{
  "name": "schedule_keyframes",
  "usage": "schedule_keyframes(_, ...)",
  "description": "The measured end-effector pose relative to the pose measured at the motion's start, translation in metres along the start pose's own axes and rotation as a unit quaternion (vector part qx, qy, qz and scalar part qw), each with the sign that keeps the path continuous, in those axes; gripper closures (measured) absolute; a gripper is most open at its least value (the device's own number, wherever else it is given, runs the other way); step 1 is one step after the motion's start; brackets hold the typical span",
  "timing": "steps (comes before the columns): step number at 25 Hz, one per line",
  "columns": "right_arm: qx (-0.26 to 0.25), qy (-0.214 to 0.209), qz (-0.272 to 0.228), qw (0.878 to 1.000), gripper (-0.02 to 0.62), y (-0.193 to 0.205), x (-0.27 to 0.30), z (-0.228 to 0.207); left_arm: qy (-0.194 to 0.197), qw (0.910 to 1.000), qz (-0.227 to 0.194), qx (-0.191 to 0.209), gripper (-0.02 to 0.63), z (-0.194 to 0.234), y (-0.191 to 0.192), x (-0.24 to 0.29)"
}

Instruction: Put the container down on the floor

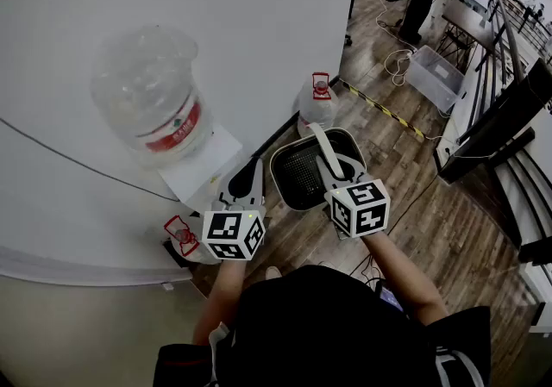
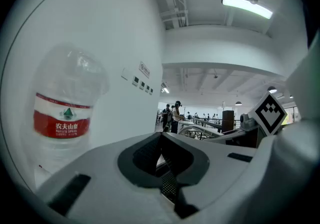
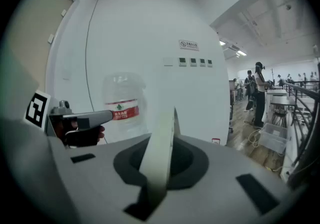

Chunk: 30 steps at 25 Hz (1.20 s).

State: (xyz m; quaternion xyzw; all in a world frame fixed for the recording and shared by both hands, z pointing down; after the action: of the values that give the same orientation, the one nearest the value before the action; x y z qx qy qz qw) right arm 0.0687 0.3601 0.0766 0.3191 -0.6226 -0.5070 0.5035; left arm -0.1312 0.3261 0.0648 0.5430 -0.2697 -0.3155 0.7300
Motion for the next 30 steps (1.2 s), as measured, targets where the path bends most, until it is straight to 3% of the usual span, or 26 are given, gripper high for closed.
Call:
schedule_keyframes(16,0.013,-0.012,0.006,1.0,0.561,0.012,-0.007,-0.01,-0.005,0.9998,0.012,-0.016,0.589,-0.007,0.012,0.007)
schedule_keyframes(30,-0.002,-0.048,0.018,0.999,0.561,0.033,-0.027,-0.044,-0.034,0.9991,0.008,-0.023,0.589,-0.047,0.031,0.019)
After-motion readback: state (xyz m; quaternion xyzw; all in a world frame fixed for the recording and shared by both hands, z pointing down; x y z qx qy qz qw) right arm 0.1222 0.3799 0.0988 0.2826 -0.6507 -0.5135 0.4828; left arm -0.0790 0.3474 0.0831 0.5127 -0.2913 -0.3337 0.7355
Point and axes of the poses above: the fingertips, and each gripper's own axes: x forward along the fingers, z to its left, y out of its underside, the point moved 7 cm from there along -x, backward along the fingers, and after that the axes turned 9 degrees about -x, right-handed, at the moved point
